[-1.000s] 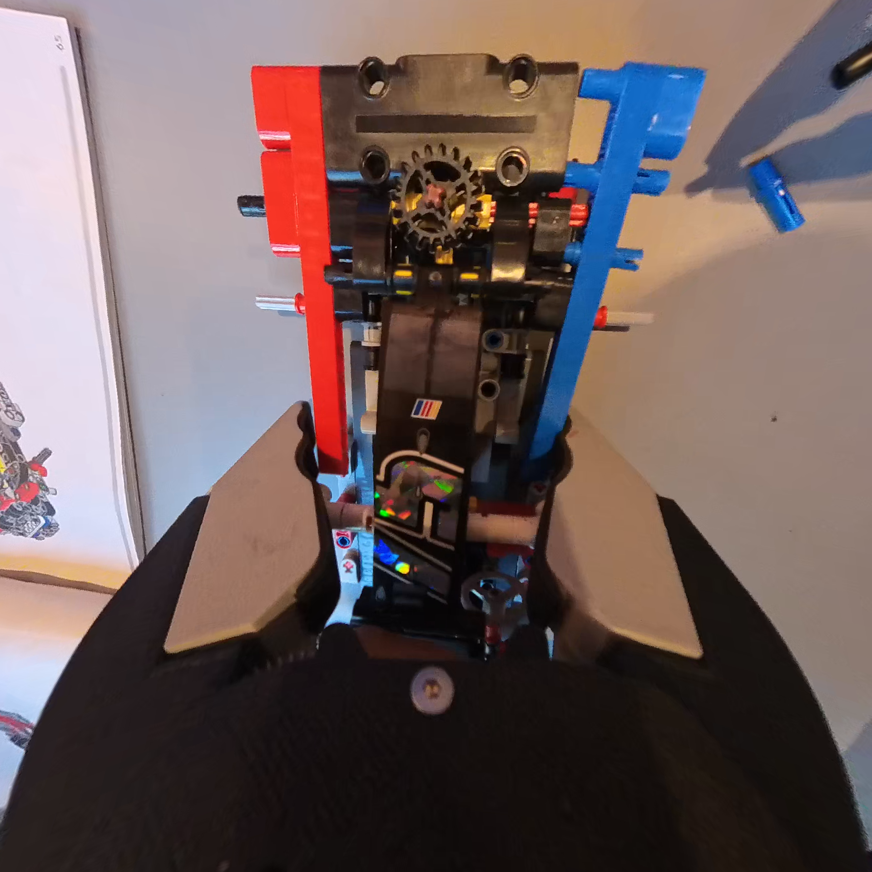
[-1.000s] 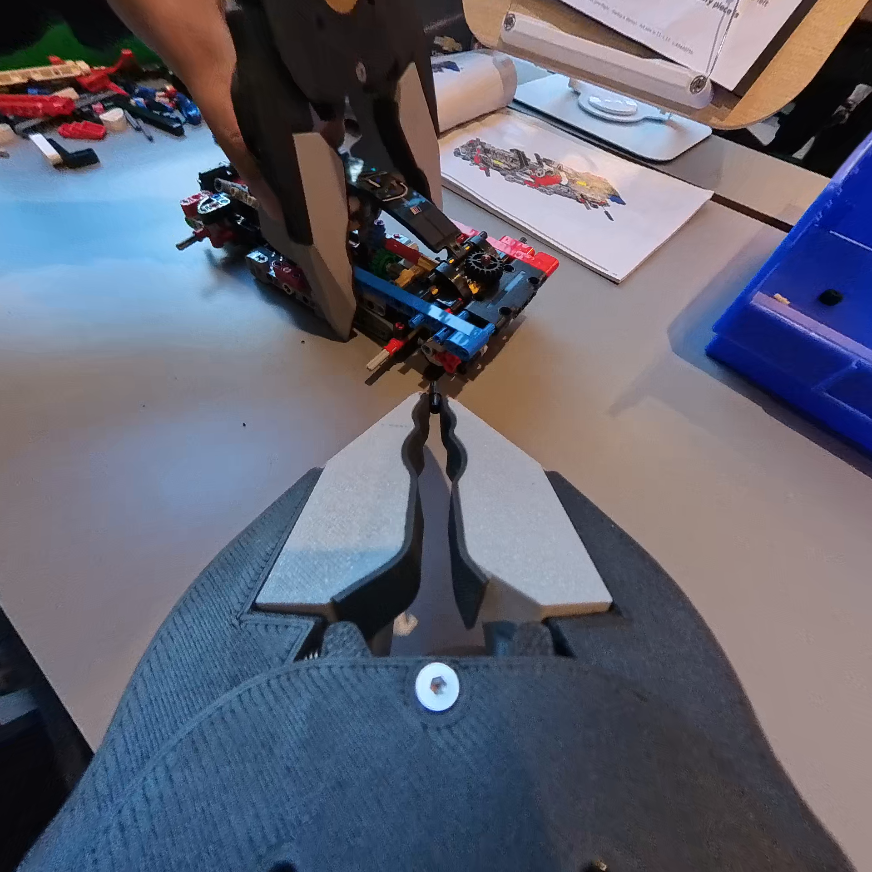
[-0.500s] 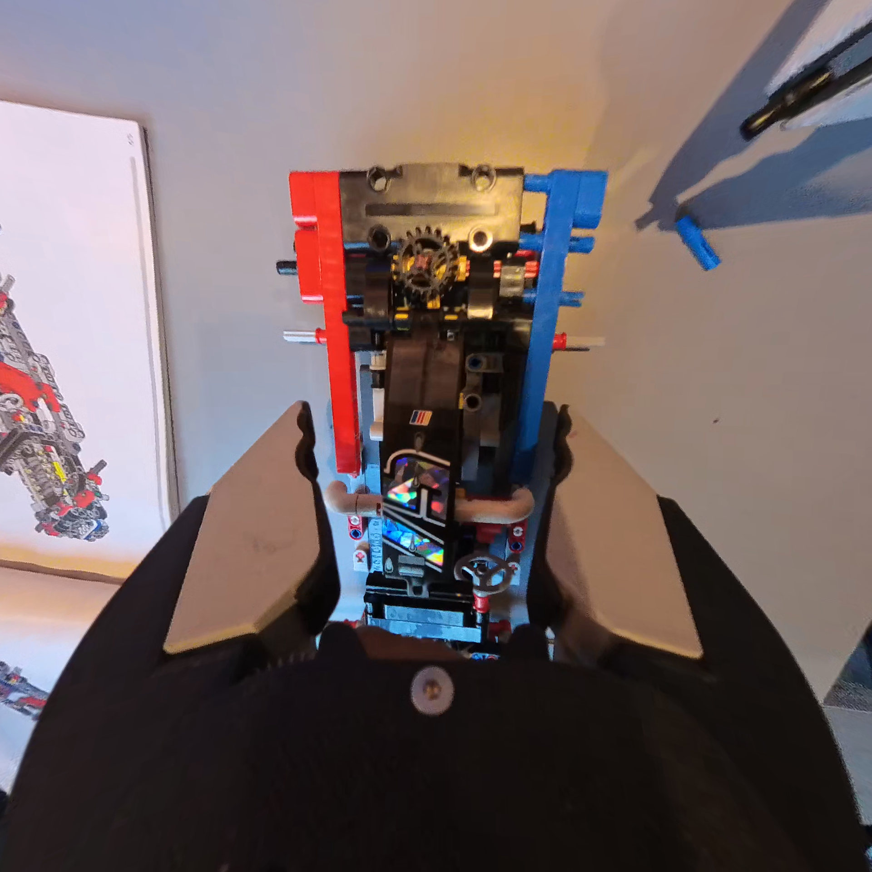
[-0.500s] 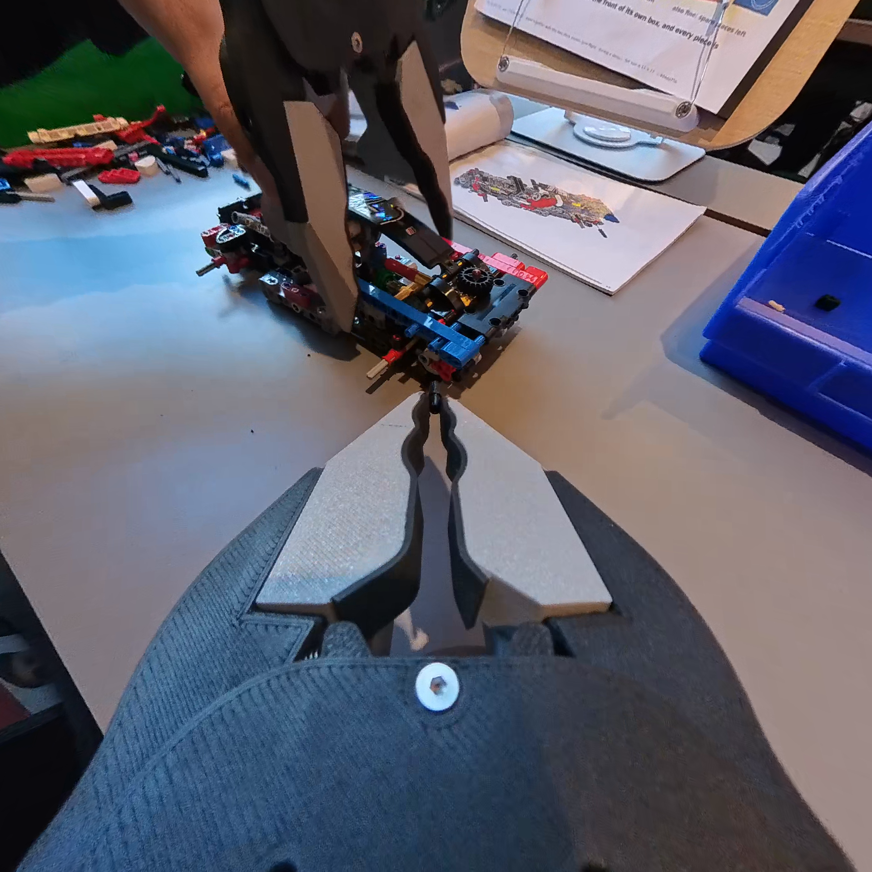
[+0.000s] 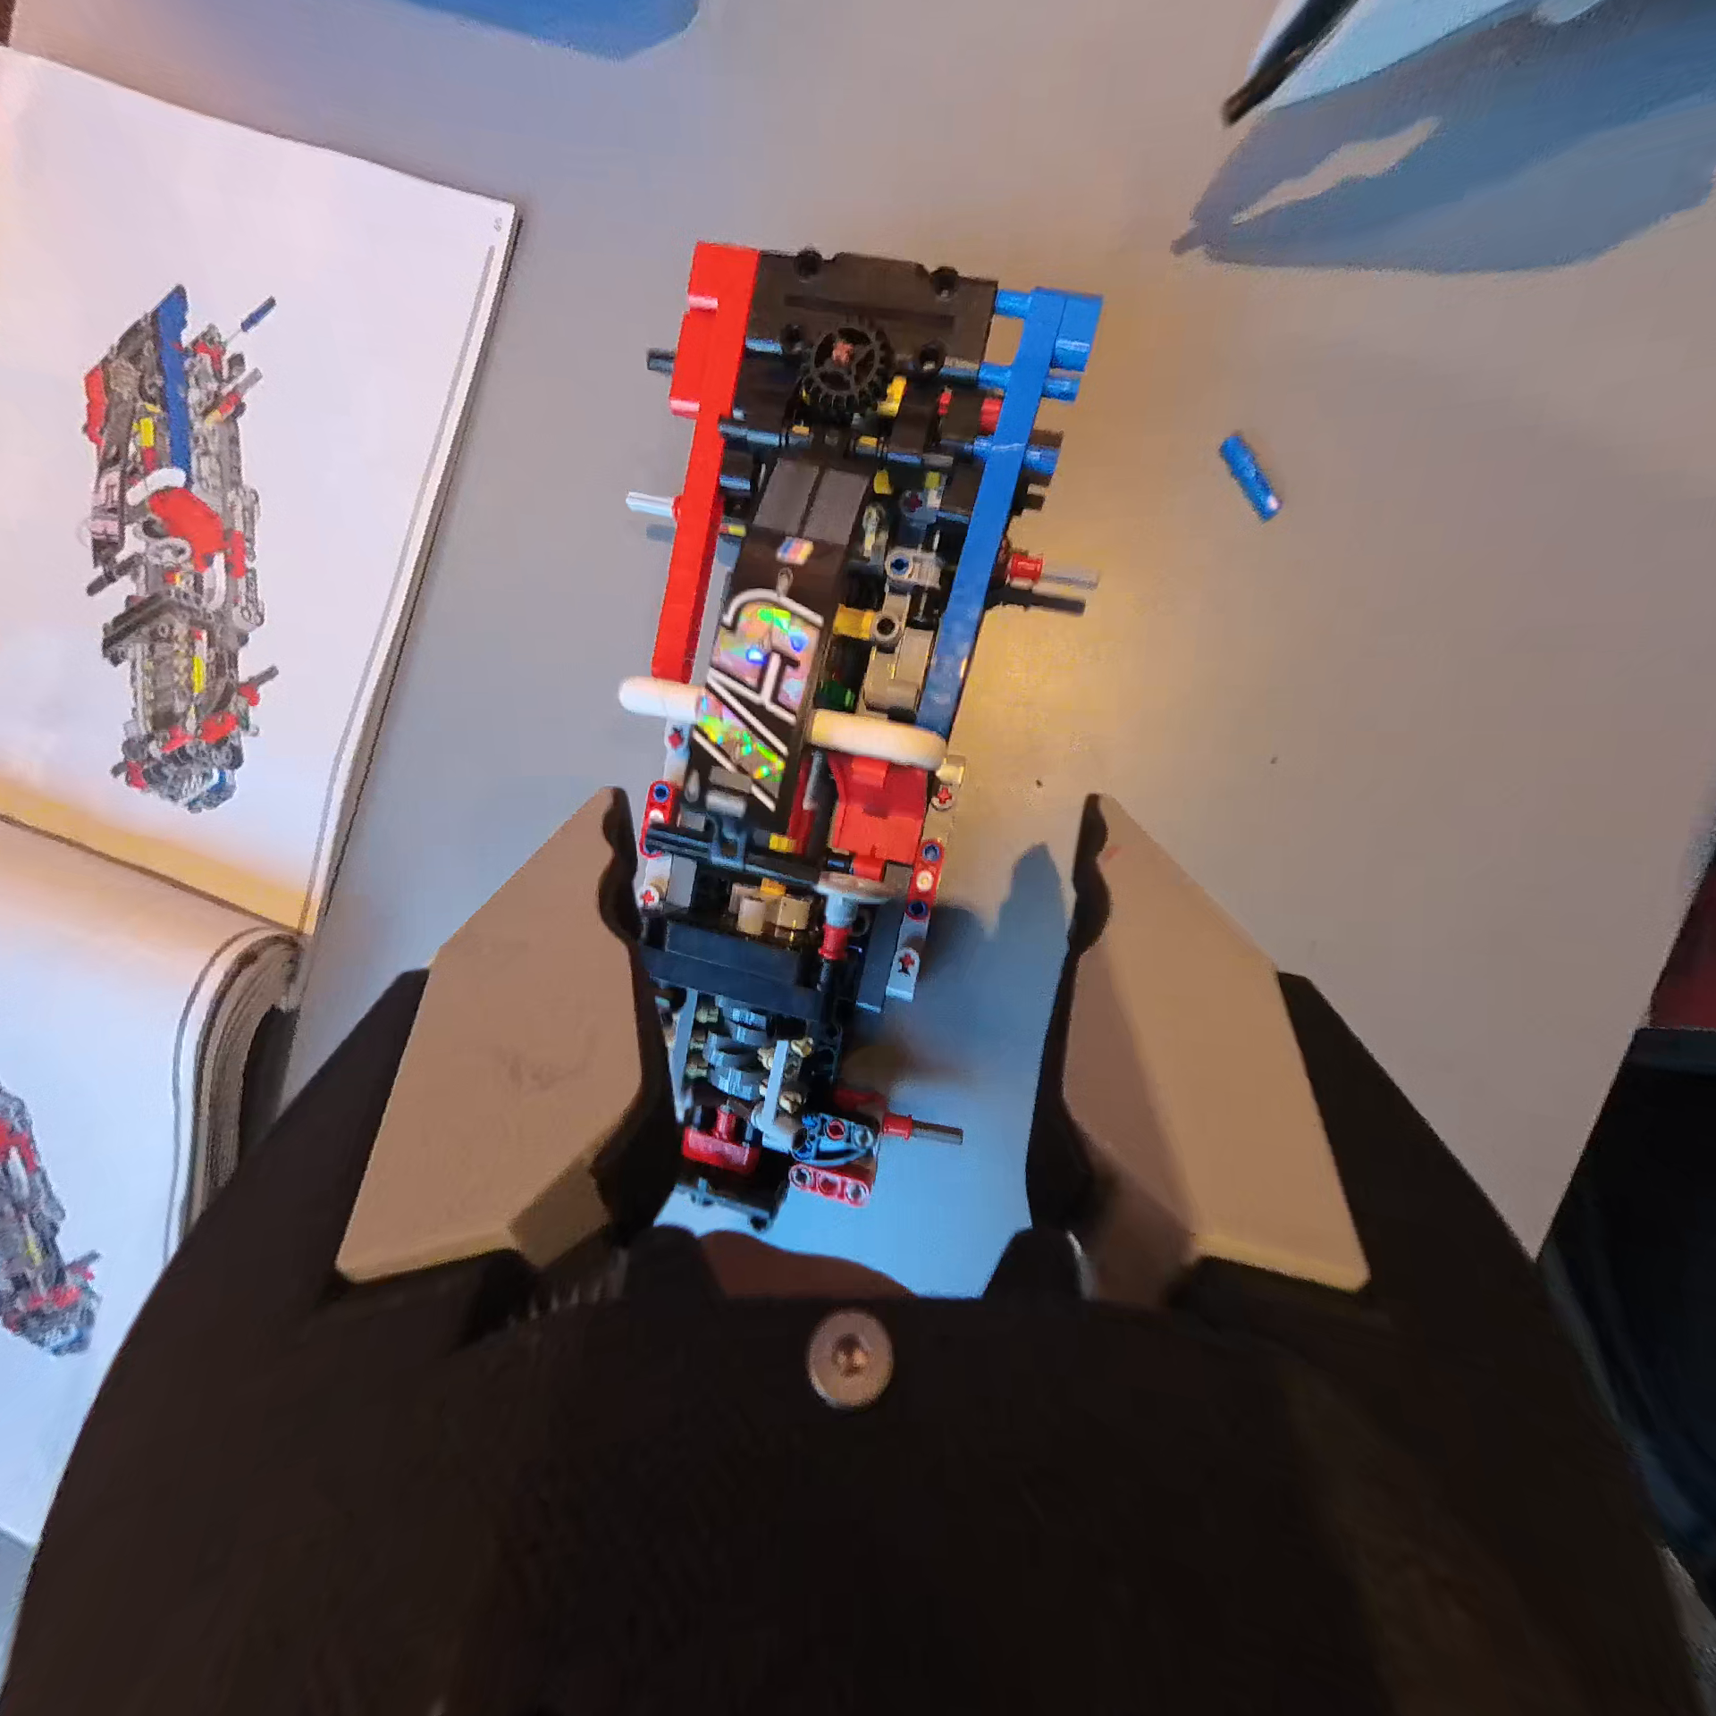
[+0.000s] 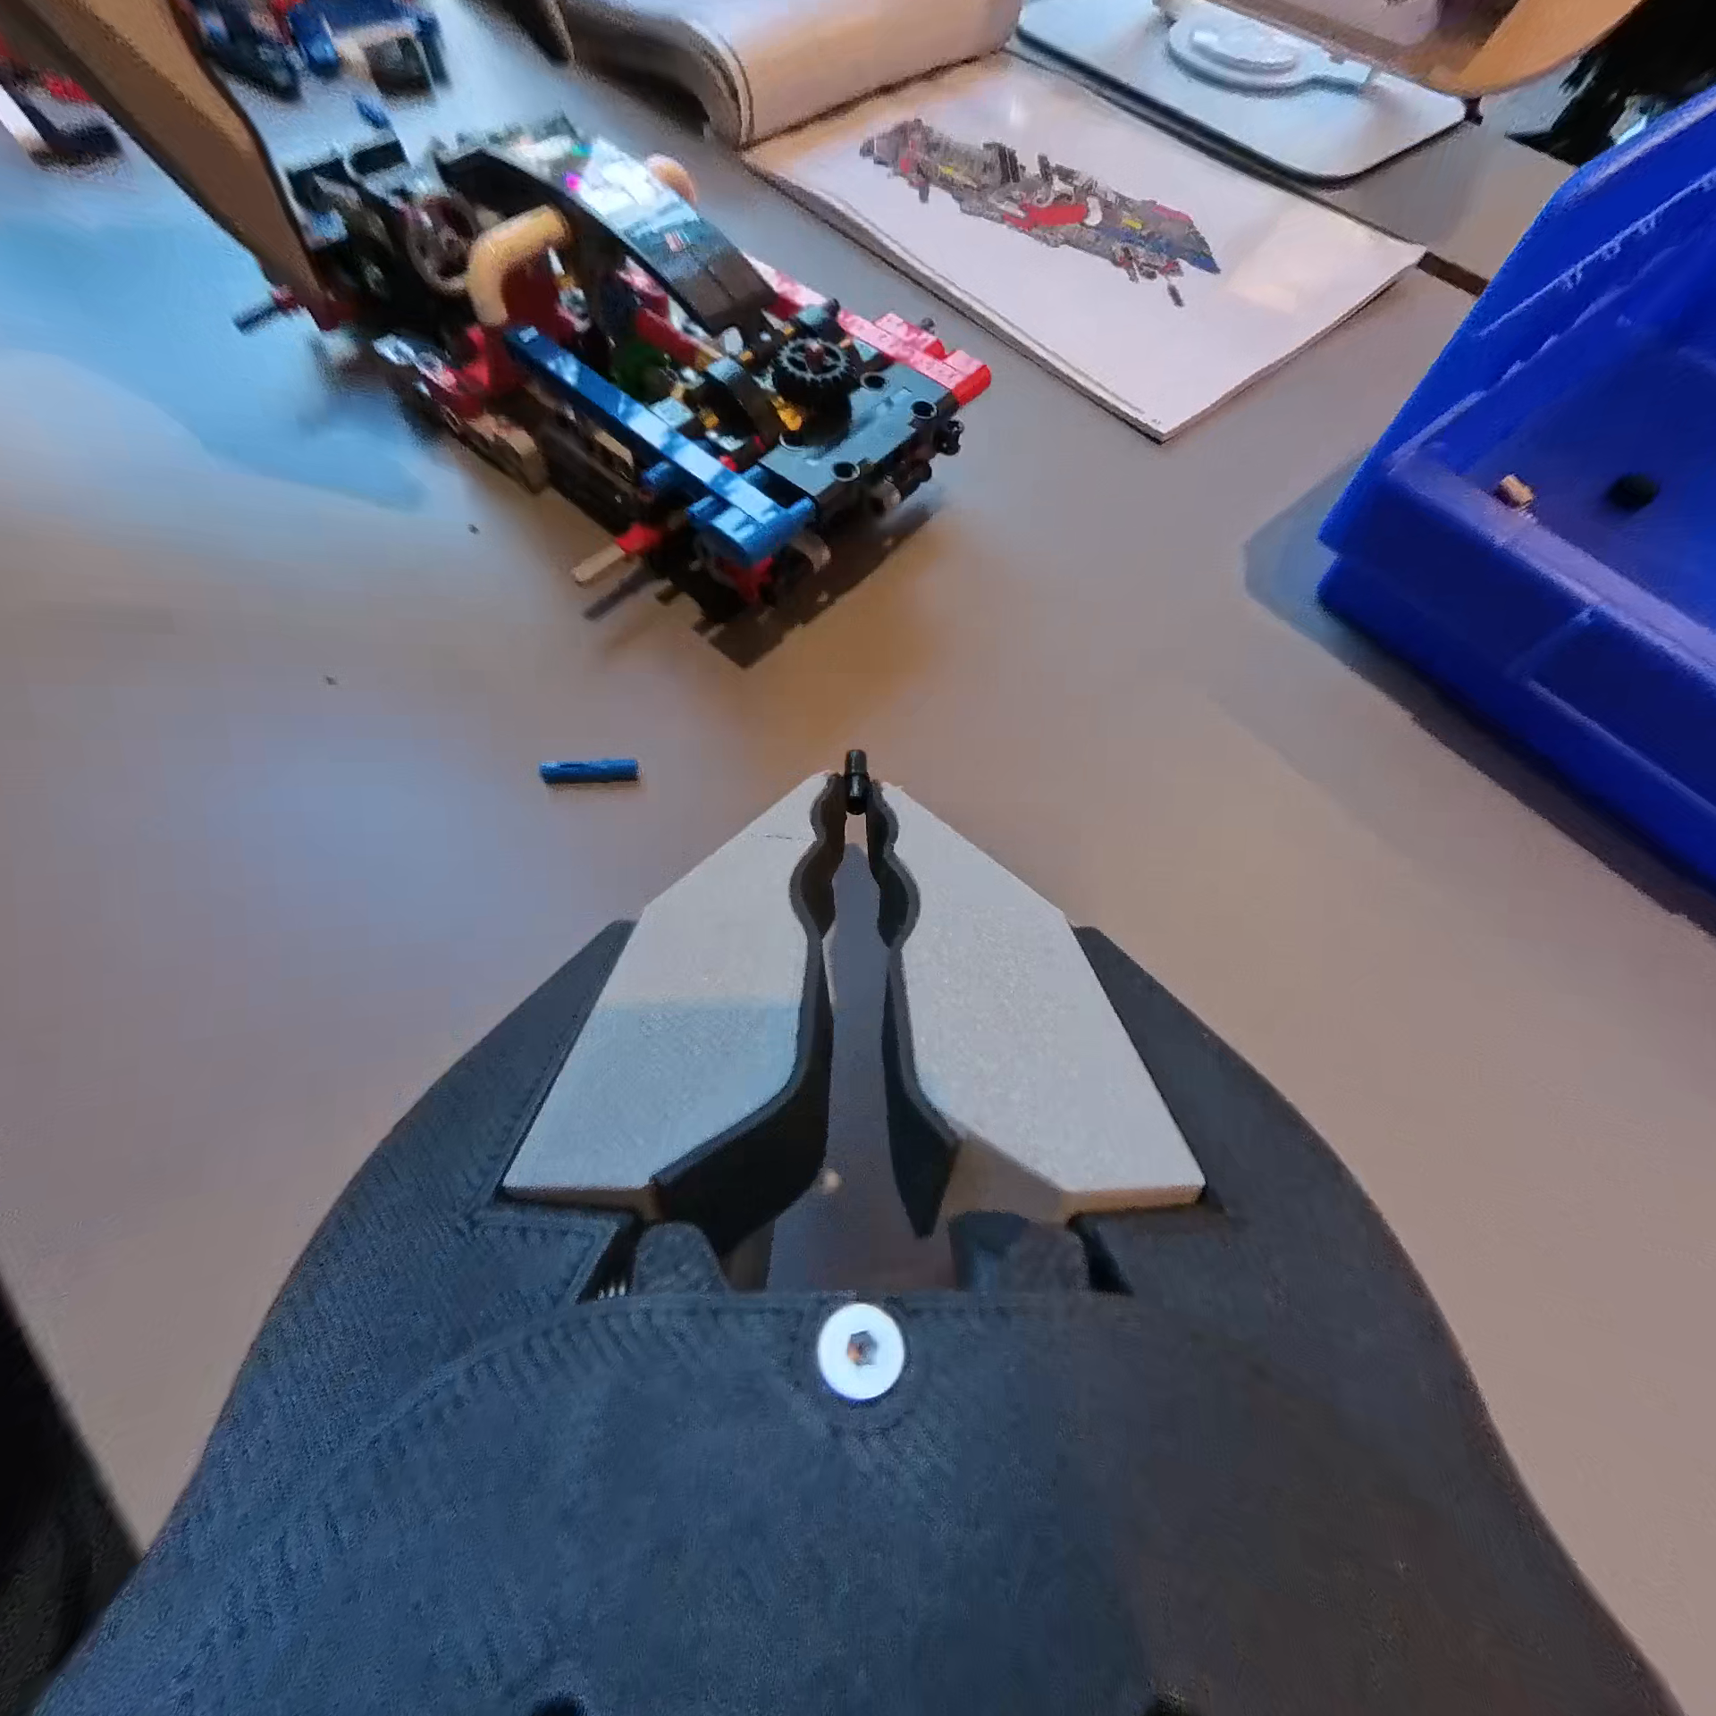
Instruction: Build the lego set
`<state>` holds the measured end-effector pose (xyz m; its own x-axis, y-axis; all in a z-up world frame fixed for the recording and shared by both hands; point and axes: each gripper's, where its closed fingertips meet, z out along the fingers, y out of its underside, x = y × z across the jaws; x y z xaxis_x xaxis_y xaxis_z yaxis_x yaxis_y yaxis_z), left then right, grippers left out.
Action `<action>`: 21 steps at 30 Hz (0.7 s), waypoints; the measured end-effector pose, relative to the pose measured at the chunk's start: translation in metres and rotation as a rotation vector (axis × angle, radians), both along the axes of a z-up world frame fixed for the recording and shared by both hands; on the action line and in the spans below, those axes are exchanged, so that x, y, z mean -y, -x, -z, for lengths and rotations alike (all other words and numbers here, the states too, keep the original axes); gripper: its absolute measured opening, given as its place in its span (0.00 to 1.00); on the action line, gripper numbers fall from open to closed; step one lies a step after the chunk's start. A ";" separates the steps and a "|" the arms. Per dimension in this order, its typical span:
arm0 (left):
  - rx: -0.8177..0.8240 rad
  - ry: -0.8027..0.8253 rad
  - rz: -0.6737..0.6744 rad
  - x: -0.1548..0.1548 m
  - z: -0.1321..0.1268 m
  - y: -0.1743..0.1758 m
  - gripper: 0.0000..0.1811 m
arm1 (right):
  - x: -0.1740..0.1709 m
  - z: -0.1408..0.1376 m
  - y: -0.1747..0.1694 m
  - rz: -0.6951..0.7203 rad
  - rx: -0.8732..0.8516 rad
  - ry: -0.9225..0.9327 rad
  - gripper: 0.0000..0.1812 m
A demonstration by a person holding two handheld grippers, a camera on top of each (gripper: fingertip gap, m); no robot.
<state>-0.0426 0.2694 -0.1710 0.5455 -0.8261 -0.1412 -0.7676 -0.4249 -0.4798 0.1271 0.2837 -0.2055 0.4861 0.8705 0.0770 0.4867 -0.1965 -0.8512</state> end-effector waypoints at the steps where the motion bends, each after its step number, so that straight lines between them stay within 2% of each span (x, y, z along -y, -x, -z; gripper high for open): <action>1: 0.011 0.002 0.009 -0.004 -0.002 -0.003 0.51 | -0.005 0.002 -0.001 -0.011 0.037 -0.032 0.00; 4: 0.028 0.004 0.028 -0.022 -0.005 -0.011 0.51 | -0.023 0.011 -0.005 -0.034 0.155 -0.107 0.00; 8: 0.077 0.018 0.030 -0.036 -0.006 -0.019 0.51 | -0.027 0.016 0.001 -0.100 0.186 -0.136 0.00; 14: 0.138 0.006 0.028 -0.022 -0.002 -0.011 0.49 | -0.022 0.026 0.003 -0.205 0.257 -0.154 0.01; 15: 0.151 0.007 0.027 -0.019 -0.001 -0.008 0.49 | -0.020 0.026 0.004 -0.225 0.245 -0.138 0.10; 16: 0.166 0.007 0.022 -0.017 0.000 -0.005 0.49 | -0.019 0.026 0.004 -0.240 0.235 -0.119 0.13; 21: 0.250 0.024 0.047 -0.023 -0.008 0.001 0.46 | -0.013 0.022 0.006 -0.331 0.184 -0.051 0.21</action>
